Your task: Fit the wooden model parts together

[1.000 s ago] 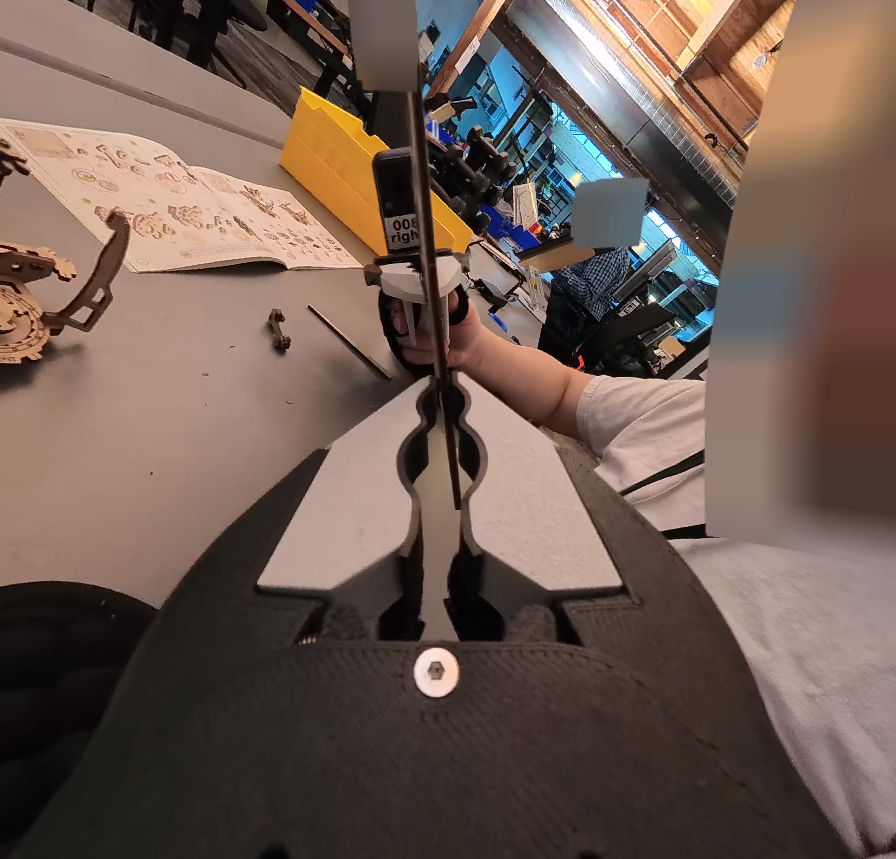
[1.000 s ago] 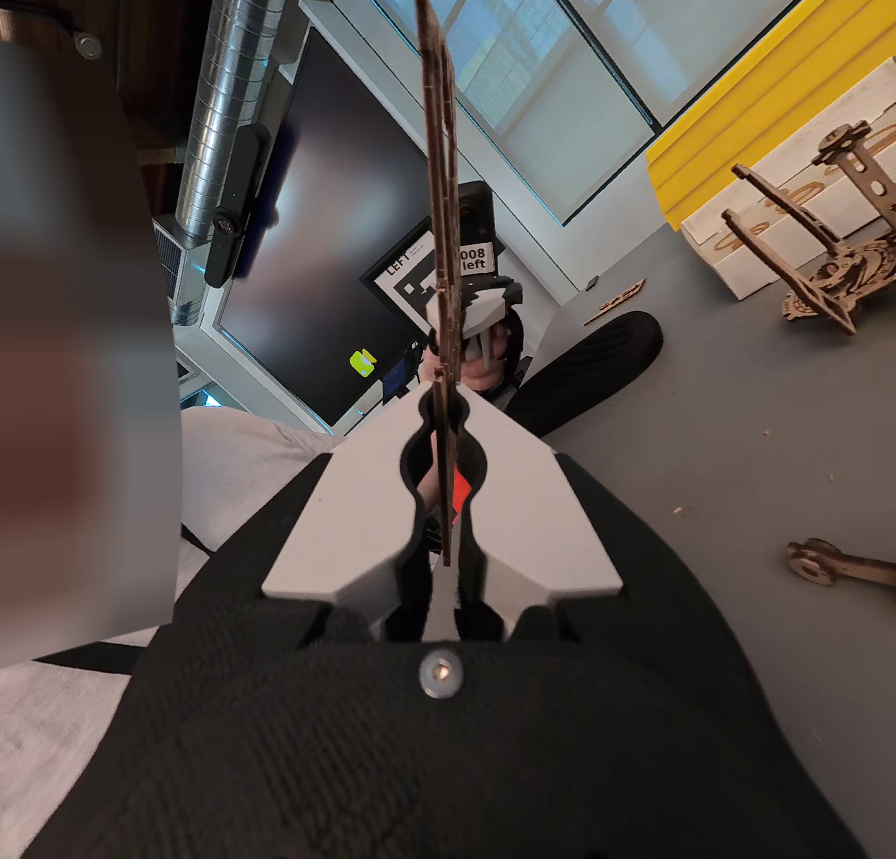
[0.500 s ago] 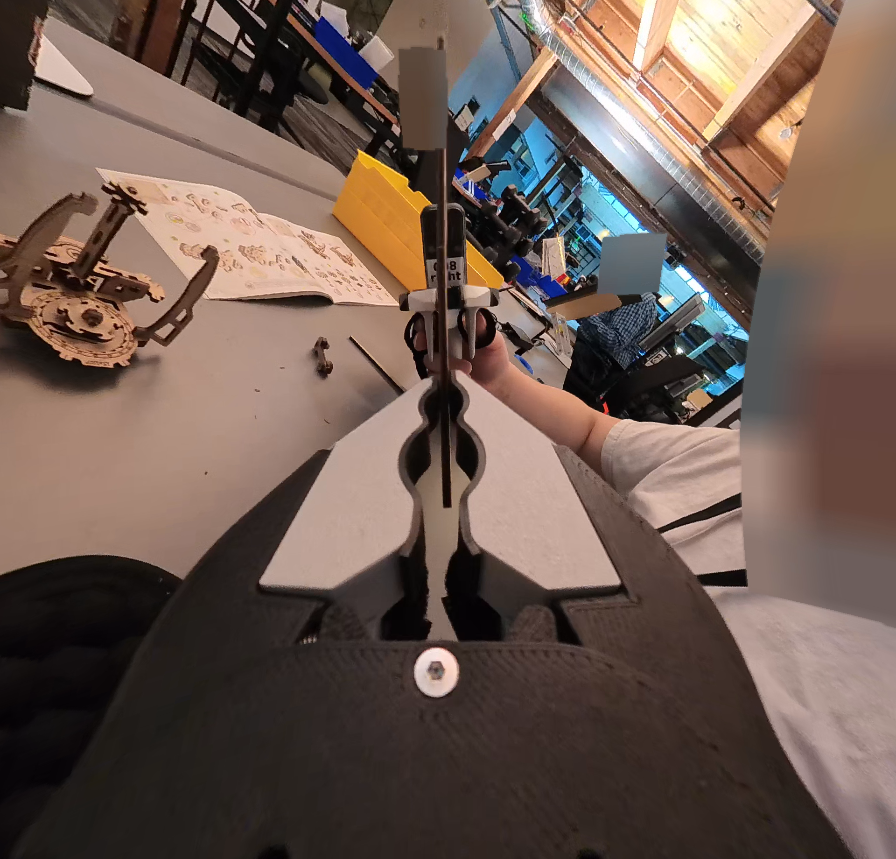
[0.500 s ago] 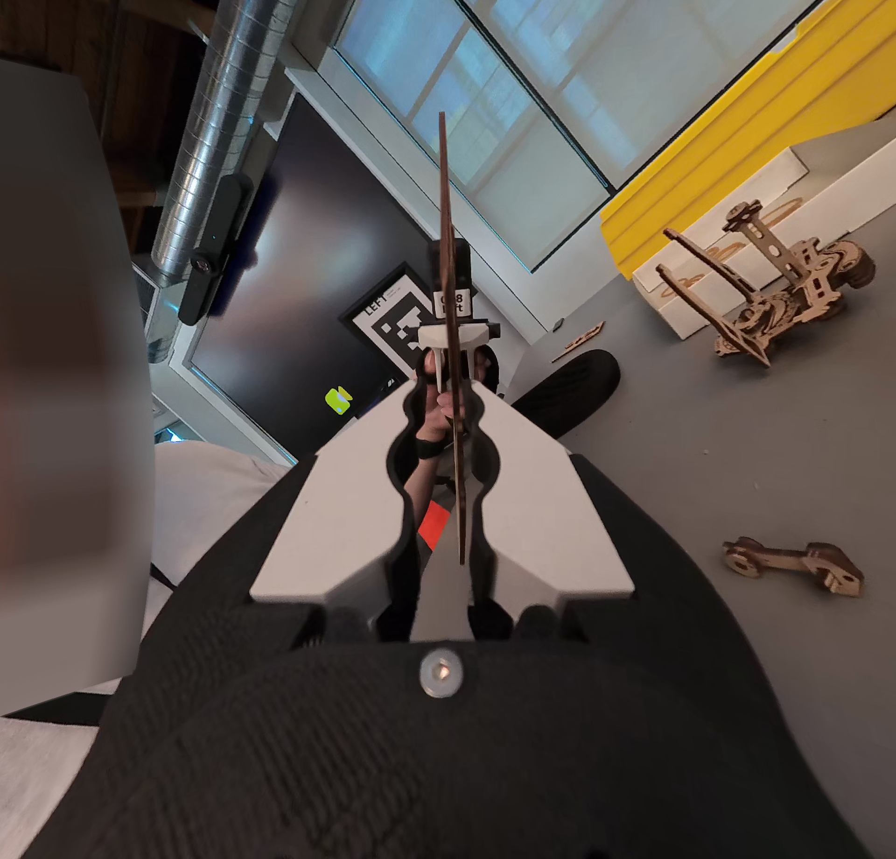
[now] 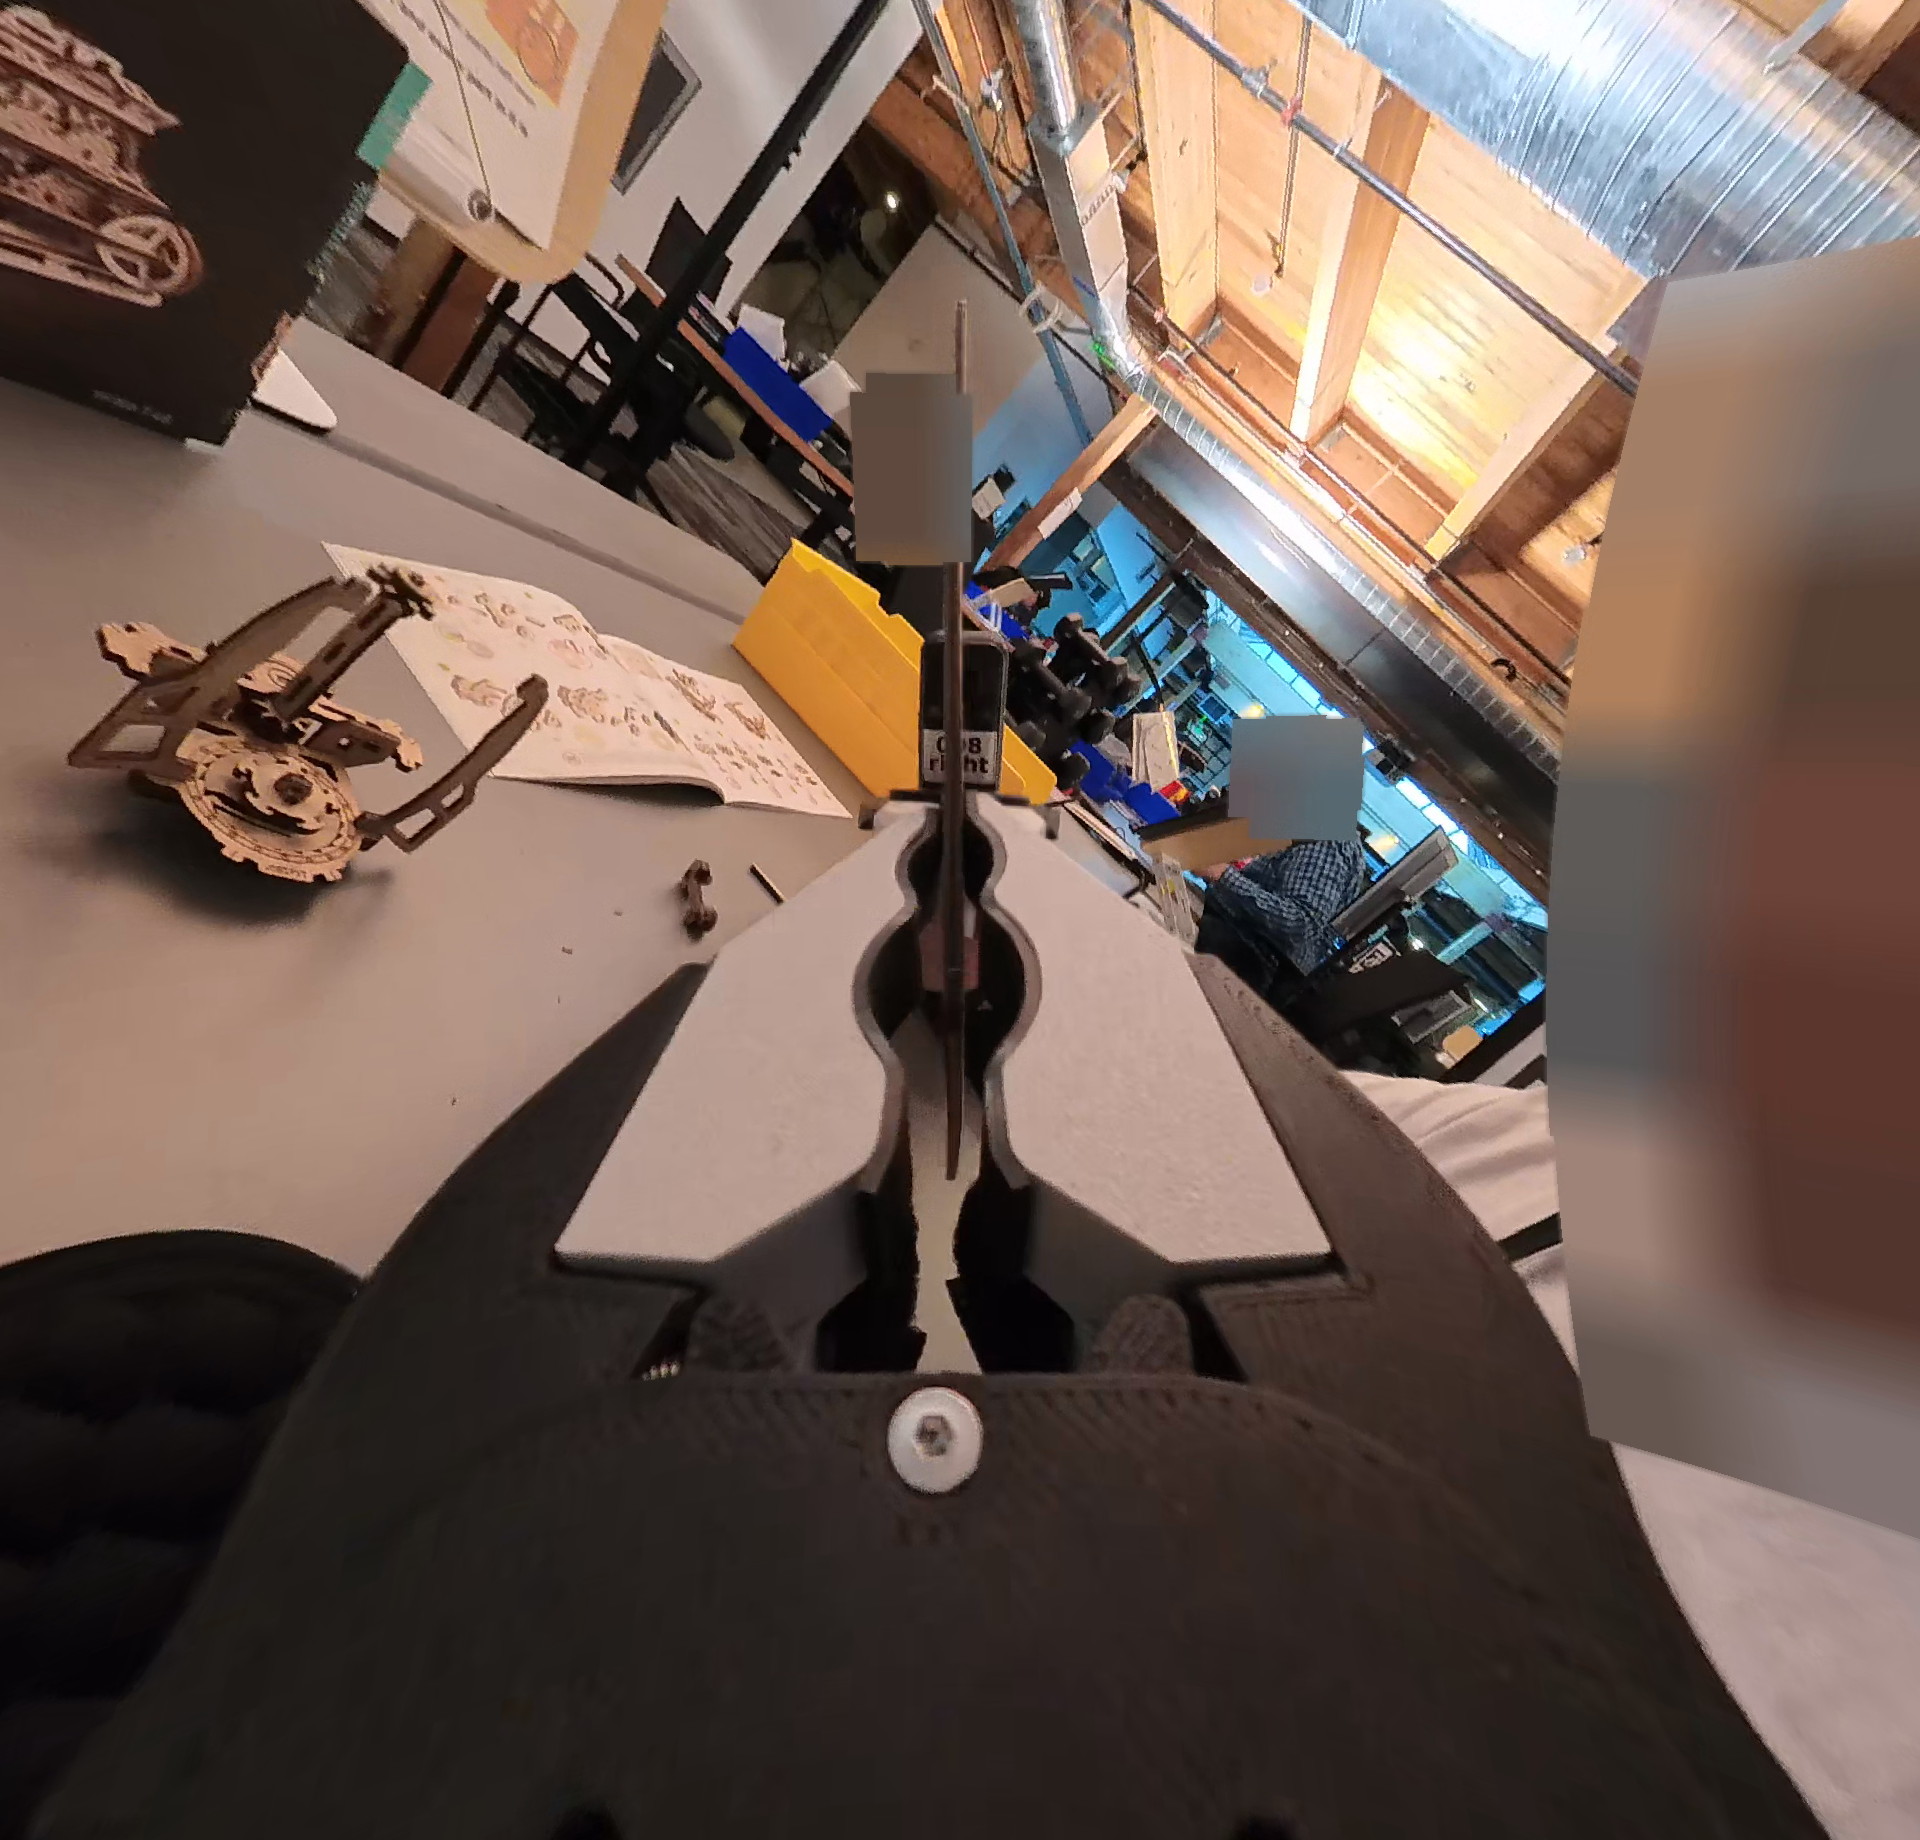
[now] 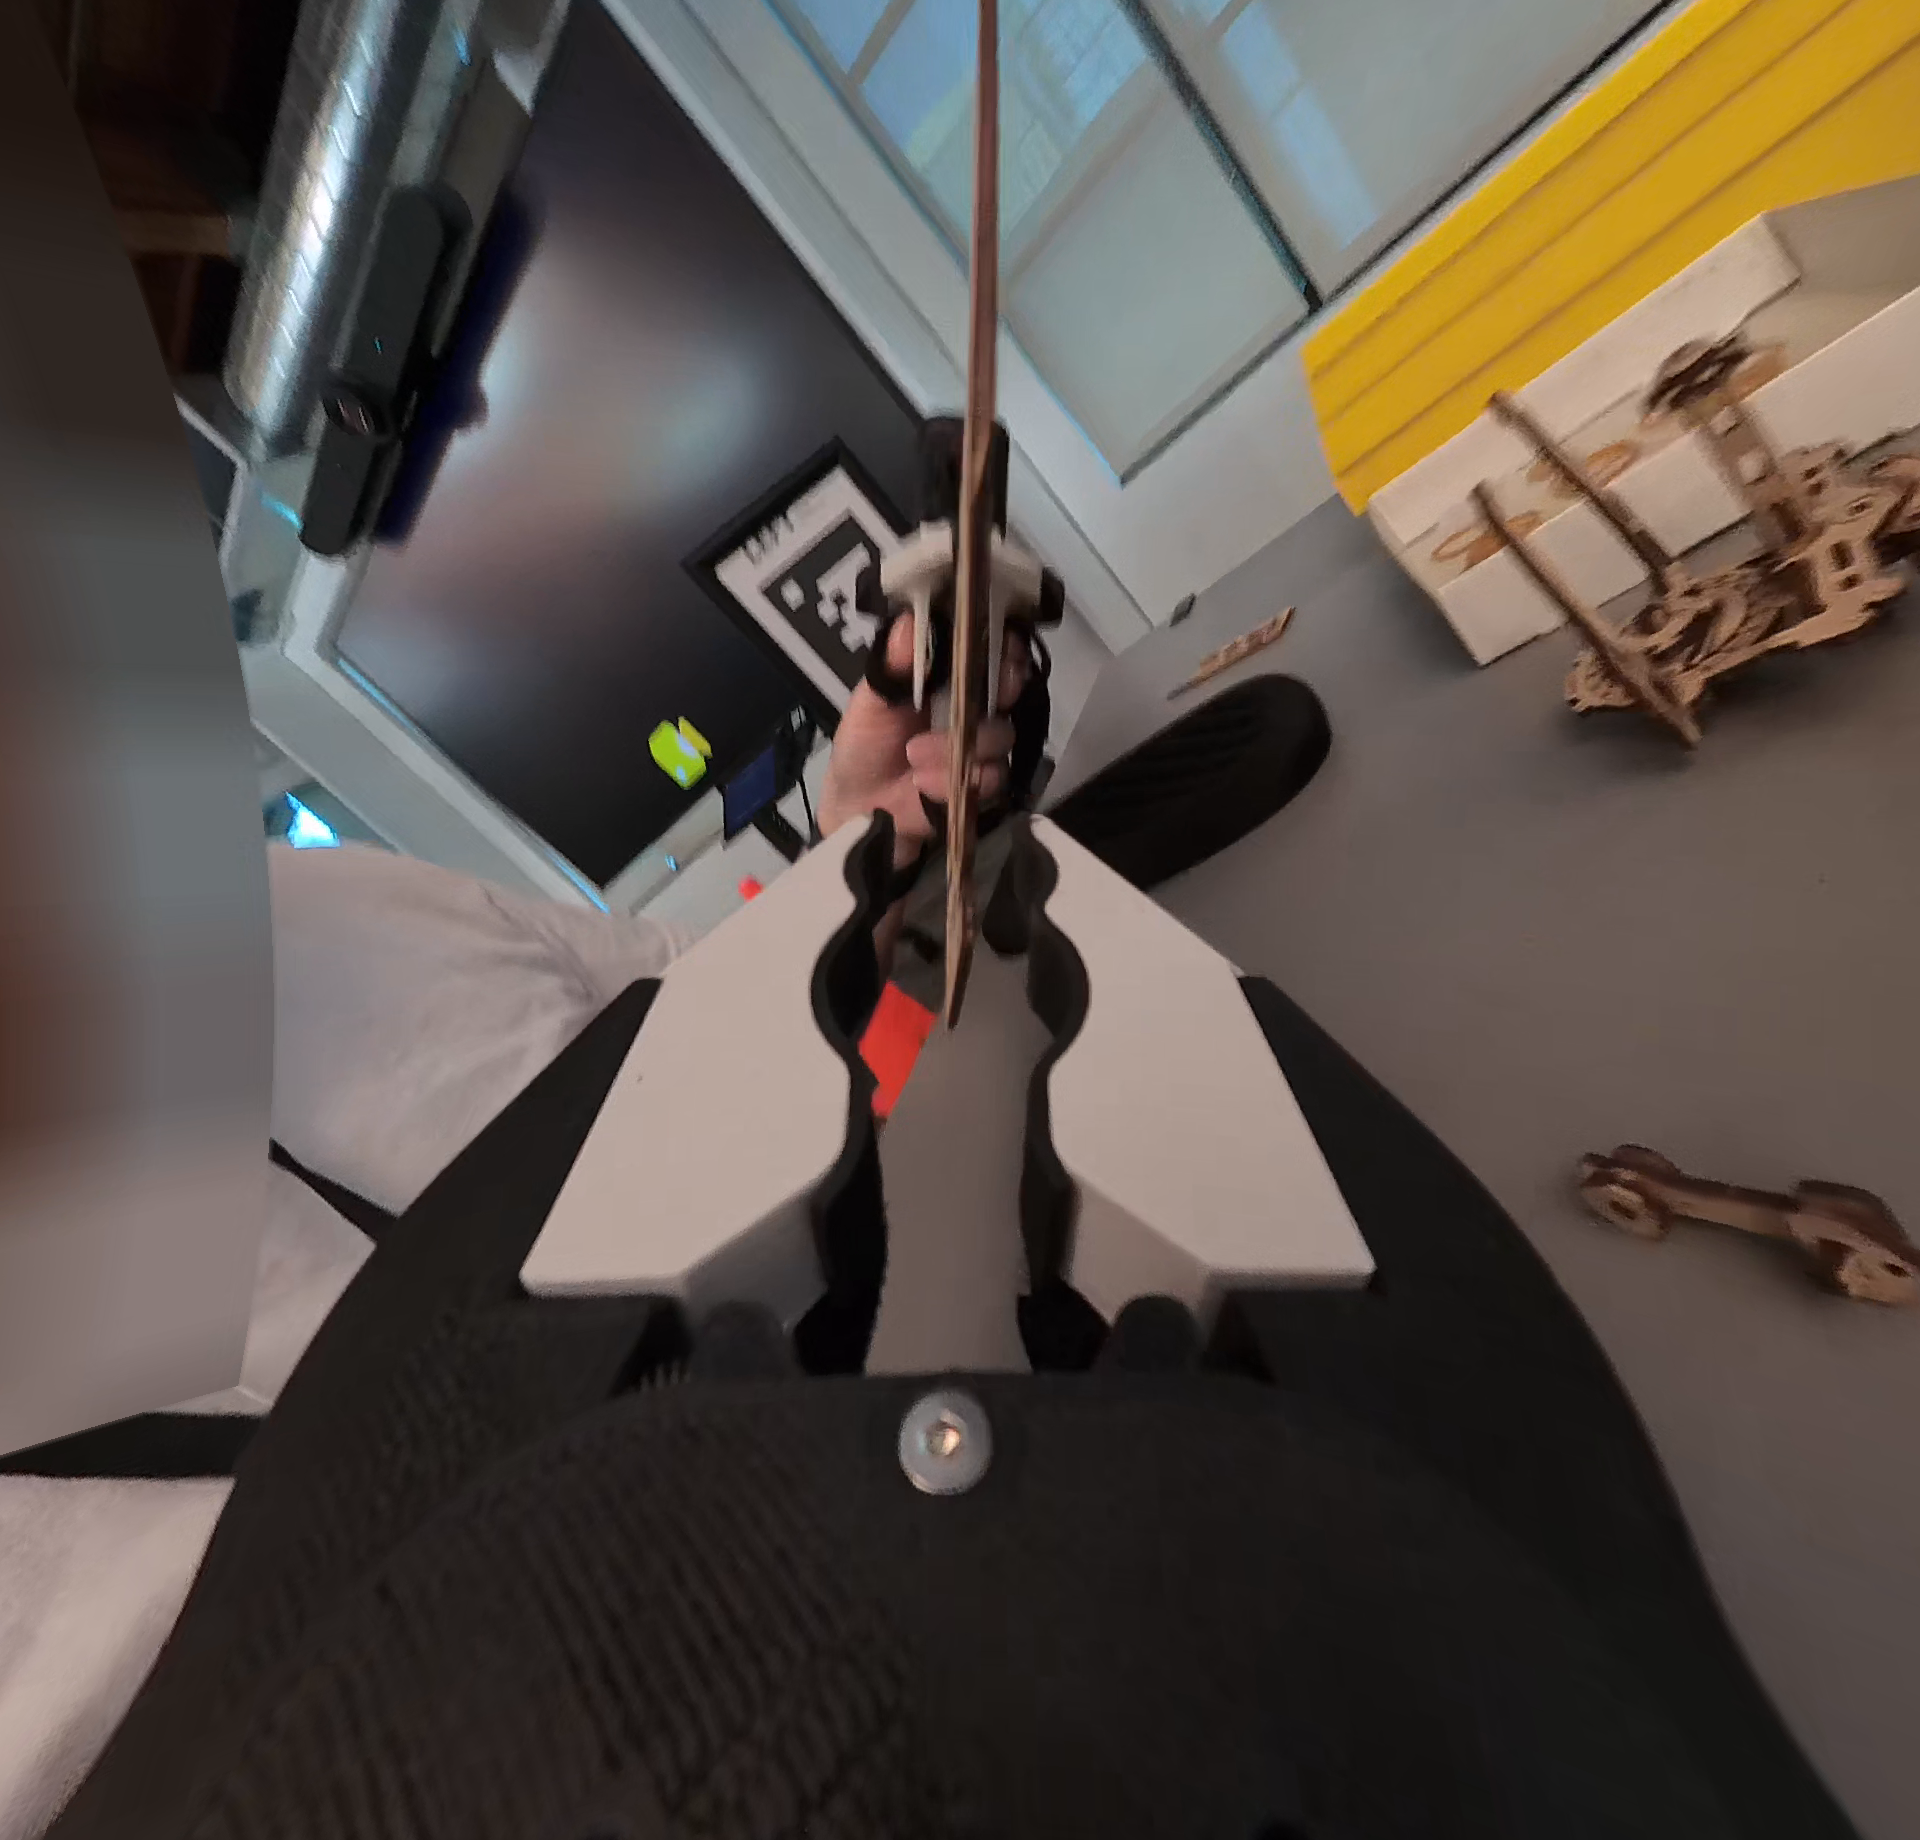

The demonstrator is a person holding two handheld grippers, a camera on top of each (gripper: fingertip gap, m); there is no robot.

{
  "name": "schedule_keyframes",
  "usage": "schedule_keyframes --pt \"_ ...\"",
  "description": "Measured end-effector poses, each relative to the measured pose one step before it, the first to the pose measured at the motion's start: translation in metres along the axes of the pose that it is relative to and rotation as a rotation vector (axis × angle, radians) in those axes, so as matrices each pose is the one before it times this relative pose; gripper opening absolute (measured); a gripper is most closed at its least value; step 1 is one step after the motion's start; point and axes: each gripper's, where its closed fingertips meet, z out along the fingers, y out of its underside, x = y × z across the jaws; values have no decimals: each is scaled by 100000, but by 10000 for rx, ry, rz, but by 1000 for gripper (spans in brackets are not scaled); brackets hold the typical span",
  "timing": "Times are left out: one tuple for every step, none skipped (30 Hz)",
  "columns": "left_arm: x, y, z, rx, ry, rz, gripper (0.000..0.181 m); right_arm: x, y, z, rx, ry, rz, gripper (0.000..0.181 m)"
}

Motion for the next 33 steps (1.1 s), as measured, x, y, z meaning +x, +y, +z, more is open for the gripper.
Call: schedule_keyframes --pt "144 -145 41 68 13 61 0 -16 493 266 -291 52 -135 21" --pt "207 -58 113 14 39 49 0 -108 475 297 -286 32 -160 24" --pt "232 14 167 -24 37 55 0 -194 549 323 -324 -25 -162 26" --pt "213 24 194 -28 21 68 0 -147 605 336 -345 -15 -128 26" --pt "193 31 189 -34 22 58 0 -151 576 337 -319 -34 -106 26" --pt "164 -2 156 -7 19 56 0 -309 490 320 -281 -131 -78 26" --pt "116 -5 124 -7 20 46 0 -309 331 248 -229 -113 -75 23" --pt "72 28 101 -20 15 41 0 -340 134 54 -140 -88 -188 10" --pt "65 13 79 0 48 19 0 -153 -185 -158 10 98 -310 0" --pt "193 -117 18 97 164 -54 0 125 -503 -319 197 285 -286 0" --pt "295 -63 14 64 270 -89 0 -45 -628 -404 308 101 -237 0" --pt "206 27 19 11 225 -108 0 -103 -754 -473 402 -32 -36 0" --pt "-58 144 12 -40 30 -43 0 93 -921 -520 537 3 132 0" --pt "-283 309 33 -140 -128 49 0 288 -949 -571 594 44 250 0" --pt "-335 539 94 -293 -167 75 0 374 -785 -541 488 22 347 0" --pt "-228 644 187 -348 -103 75 0 354 -592 -489 362 -22 371 0" --pt "-123 610 256 -318 -57 72 0 317 -546 -413 322 -9 331 0" --pt "-118 535 287 -270 -67 62 0 219 -481 -316 309 -23 237 0" --pt "-131 368 253 -189 -92 70 0 61 -327 -216 226 -88 167 0" --pt "-111 149 157 -76 -82 66 0 82 -156 -97 126 -60 138 0" --pt "-52 -55 37 10 -31 4 0 35 -16 -14 53 -70 126 0" --pt "-28 -234 -28 90 7 -58 0 -119 -23 53 70 -132 101 0" --pt "-39 -359 -109 179 13 -102 0 -218 -139 76 135 -158 62 4" --pt "-78 -412 -143 218 8 -142 0 -94 -132 53 109 -58 35 10" --pt "-113 -372 -178 212 -12 -103 0 93 25 -1 -1 57 -30 11" --pt "-62 -267 -166 152 2 -66 0 203 47 -46 -33 135 -83 11" --pt "-58 -173 -149 104 -21 -36 0 229 -9 -64 -14 152 -66 11" --pt "-37 -82 -128 65 -19 -13 0 172 -81 -61 37 110 -28 11" --pt "-35 -39 -99 33 -31 -13 0 103 -134 -79 83 45 19 11" --pt "-48 -7 -92 17 -33 -11 0 64 -102 -62 67 -1 74 11" --pt "-32 66 -52 -44 -25 -12 0 87 -28 -32 22 -9 98 11" --pt "-33 24 -52 -16 -27 6 0 51 12 -8 -1 -13 73 11" --pt "-14 -6 -46 4 -29 17 0 29 46 21 -18 -2 37 11"
